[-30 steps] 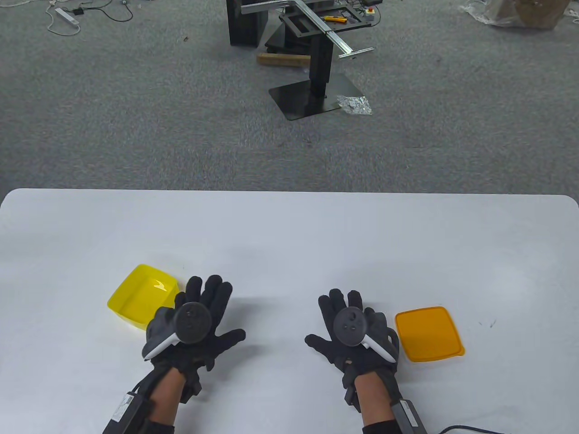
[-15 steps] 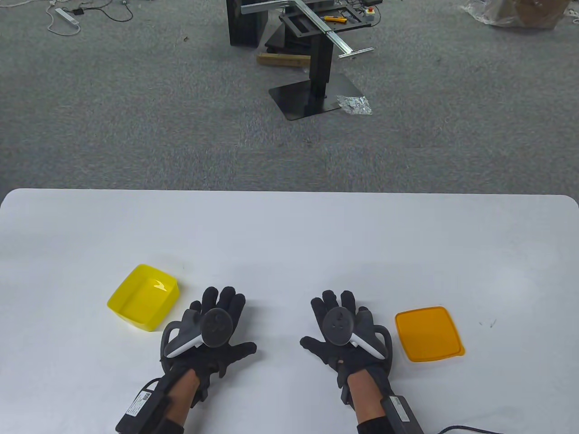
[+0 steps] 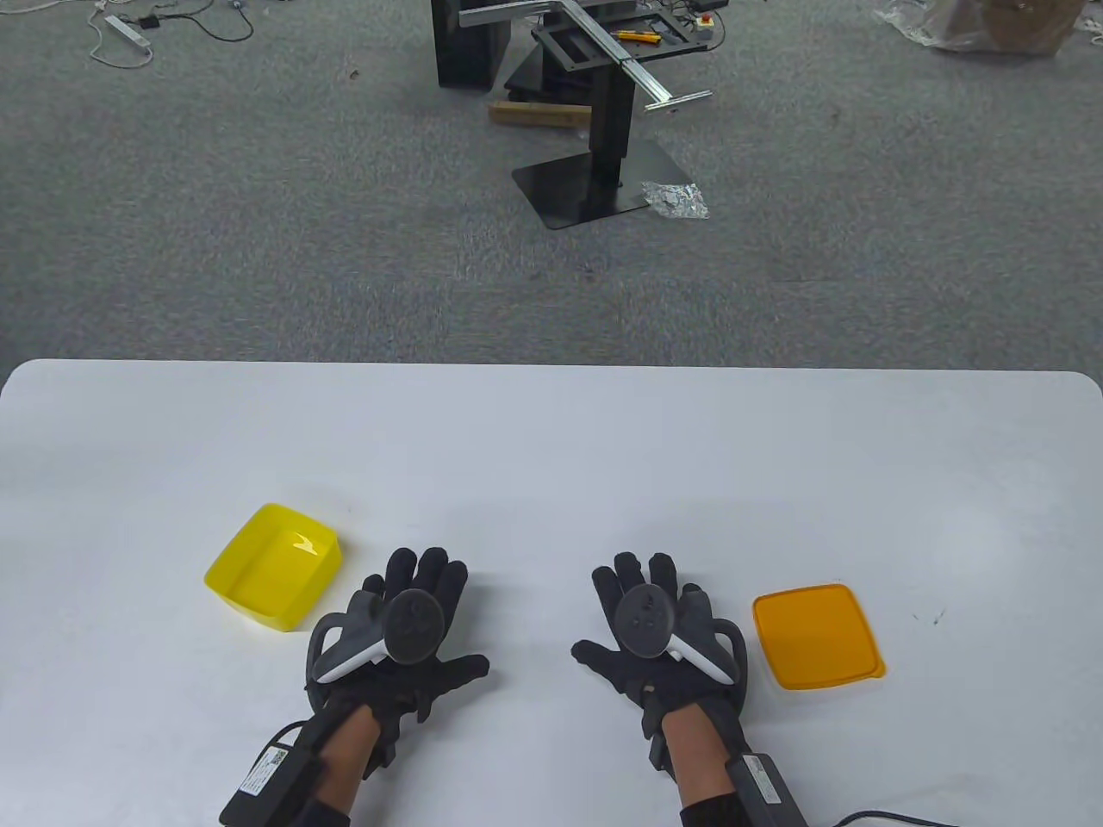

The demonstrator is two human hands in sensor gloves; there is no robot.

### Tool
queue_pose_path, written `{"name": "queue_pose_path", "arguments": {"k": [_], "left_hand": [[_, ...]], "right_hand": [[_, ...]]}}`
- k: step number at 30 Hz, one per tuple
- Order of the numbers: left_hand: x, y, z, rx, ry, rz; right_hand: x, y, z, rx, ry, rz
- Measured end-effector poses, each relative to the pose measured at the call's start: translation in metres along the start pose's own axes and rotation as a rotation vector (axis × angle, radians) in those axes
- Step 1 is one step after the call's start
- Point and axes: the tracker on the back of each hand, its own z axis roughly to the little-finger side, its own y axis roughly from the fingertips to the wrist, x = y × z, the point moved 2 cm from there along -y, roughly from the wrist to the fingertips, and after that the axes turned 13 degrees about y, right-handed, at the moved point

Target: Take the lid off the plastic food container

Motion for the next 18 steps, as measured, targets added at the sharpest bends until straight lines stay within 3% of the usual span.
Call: {"name": "queue_pose_path", "arguments": {"k": [18], "left_hand": [[0.0006, -0.0007, 0.0001, 0.011, 0.007, 0.004]], "right_hand": [[0.0007, 0.0000, 0.0000, 0.001, -0.006, -0.001]]}}
